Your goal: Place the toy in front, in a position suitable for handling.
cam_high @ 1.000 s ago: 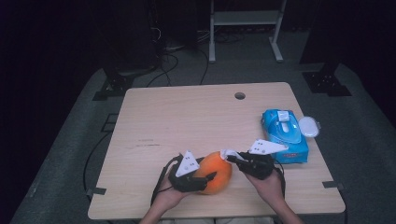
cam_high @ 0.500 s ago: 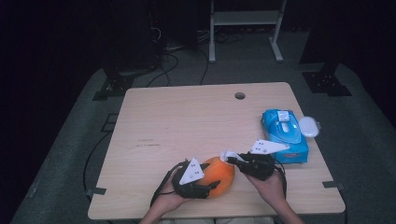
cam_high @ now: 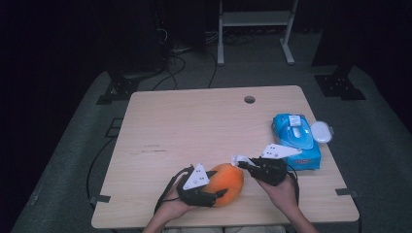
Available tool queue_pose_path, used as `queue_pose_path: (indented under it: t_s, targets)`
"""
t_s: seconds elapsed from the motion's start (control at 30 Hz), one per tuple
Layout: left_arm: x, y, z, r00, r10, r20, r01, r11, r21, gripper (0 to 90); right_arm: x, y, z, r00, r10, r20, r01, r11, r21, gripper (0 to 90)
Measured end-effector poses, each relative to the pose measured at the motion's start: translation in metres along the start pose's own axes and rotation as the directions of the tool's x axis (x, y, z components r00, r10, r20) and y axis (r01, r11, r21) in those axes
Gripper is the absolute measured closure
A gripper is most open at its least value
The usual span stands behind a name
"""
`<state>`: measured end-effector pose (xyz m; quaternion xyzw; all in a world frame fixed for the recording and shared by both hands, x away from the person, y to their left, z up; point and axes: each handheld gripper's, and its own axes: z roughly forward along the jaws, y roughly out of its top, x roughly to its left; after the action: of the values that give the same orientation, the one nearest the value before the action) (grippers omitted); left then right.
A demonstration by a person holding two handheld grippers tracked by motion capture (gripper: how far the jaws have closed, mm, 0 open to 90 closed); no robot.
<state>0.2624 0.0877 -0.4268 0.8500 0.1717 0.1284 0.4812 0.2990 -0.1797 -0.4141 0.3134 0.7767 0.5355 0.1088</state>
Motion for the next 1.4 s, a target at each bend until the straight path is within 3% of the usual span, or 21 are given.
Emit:
queue_pose_path:
  t_s: [0.1, 0.2, 0.27, 0.3, 0.4, 0.47, 0.53, 0.6, 0.63, 0.7, 0.8, 0.83, 0.9, 1.0, 1.1, 1.17, 1.27, 1.33, 1.4]
  targets:
    - [0.000, 0.000, 0.001, 1.0000, 0.001, 0.004, -0.001, 1.0000, -0.003, 36.2, -0.006, 0.000, -0.005, 0.9989, 0.046, -0.006, -0.047, 0.9988, -0.013, 81.4]
    - [-0.002, 0.000, 0.002, 1.0000, 0.005, 0.008, -0.005, 1.0000, -0.005, 36.3, 0.013, 0.008, -0.007, 0.9985, -0.022, -0.051, 0.020, 0.9992, -0.035, 81.3]
    - [-0.003, 0.000, 0.002, 1.0000, 0.008, 0.005, -0.008, 1.0000, -0.002, 36.4, 0.019, 0.008, 0.000, 0.9970, -0.065, -0.042, 0.065, 0.9979, -0.005, 81.4]
    - [-0.002, 0.000, 0.002, 1.0000, 0.005, 0.004, -0.005, 1.0000, 0.001, 36.3, 0.016, 0.004, 0.003, 0.9974, -0.062, -0.037, 0.062, 0.9980, 0.008, 81.3]
    - [-0.002, 0.000, 0.003, 1.0000, 0.003, 0.006, -0.003, 1.0000, -0.002, 36.2, 0.002, -0.002, 0.003, 0.9992, 0.011, -0.039, -0.010, 0.9998, 0.015, 81.3]
    - [-0.003, 0.001, 0.004, 1.0000, -0.001, 0.002, 0.001, 1.0000, -0.004, 35.6, 0.008, 0.001, -0.001, 0.9993, -0.012, -0.035, 0.013, 0.9999, 0.008, 81.3]
    - [-0.003, 0.000, 0.005, 1.0000, -0.009, 0.000, 0.009, 0.9999, -0.008, 35.1, 0.020, 0.006, -0.003, 0.9968, -0.042, -0.068, 0.042, 0.9991, -0.010, 81.4]
    - [-0.002, 0.000, 0.004, 0.9999, -0.014, 0.000, 0.014, 0.9999, -0.008, 34.1, 0.026, 0.007, -0.001, 0.9947, -0.078, -0.066, 0.078, 0.9969, 0.002, 81.3]
    - [-0.001, 0.001, 0.003, 0.9997, -0.023, 0.000, 0.023, 0.9997, -0.005, 32.5, 0.023, 0.005, 0.000, 0.9957, -0.069, -0.063, 0.070, 0.9976, 0.007, 81.4]
    - [0.004, 0.002, 0.002, 0.9968, -0.080, -0.001, 0.080, 0.9966, -0.018, 23.9, 0.014, 0.000, 0.001, 0.9976, -0.045, -0.053, 0.046, 0.9988, 0.016, 81.3]
    - [0.013, 0.001, 0.000, 0.9826, -0.183, 0.033, 0.184, 0.9822, -0.037, 16.7, 0.007, -0.001, -0.001, 0.9987, -0.027, -0.044, 0.028, 0.9995, 0.013, 81.3]
    - [0.014, 0.000, 0.000, 0.9813, -0.188, 0.042, 0.189, 0.9814, -0.033, 16.7, 0.008, 0.000, -0.002, 0.9986, -0.036, -0.038, 0.037, 0.9992, 0.018, 81.3]
    - [0.014, -0.001, 0.000, 0.9802, -0.192, 0.047, 0.194, 0.9806, -0.028, 16.9, 0.009, 0.000, -0.001, 0.9983, -0.042, -0.040, 0.043, 0.9989, 0.020, 81.3]
    - [0.009, 0.000, 0.002, 0.9875, -0.157, 0.015, 0.157, 0.9874, -0.021, 25.8, 0.014, 0.002, -0.001, 0.9984, -0.034, -0.046, 0.034, 0.9994, 0.006, 81.3]
    - [0.002, 0.003, 0.005, 0.9913, -0.130, -0.018, 0.130, 0.9914, -0.018, 29.0, 0.035, 0.006, 0.001, 0.9933, -0.091, -0.071, 0.091, 0.9958, -0.011, 81.3]
    - [0.002, 0.005, 0.003, 0.9921, -0.124, -0.015, 0.124, 0.9922, -0.015, 27.4, 0.040, 0.006, 0.004, 0.9903, -0.124, -0.062, 0.124, 0.9922, 0.000, 81.4]
    - [0.010, 0.004, -0.001, 0.9822, -0.186, 0.023, 0.187, 0.9819, -0.029, 14.7, 0.025, 0.001, 0.004, 0.9954, -0.087, -0.040, 0.087, 0.9961, 0.011, 81.5]
    - [0.014, 0.003, -0.001, 0.9761, -0.217, 0.014, 0.217, 0.9762, -0.003, 5.7, 0.016, -0.001, 0.002, 0.9982, -0.055, -0.026, 0.055, 0.9985, 0.006, 81.5]
    - [0.017, 0.000, 0.000, 0.9732, -0.227, 0.035, 0.227, 0.9738, 0.003, 6.6, 0.012, -0.001, -0.001, 0.9986, -0.050, -0.014, 0.050, 0.9987, 0.007, 81.5]
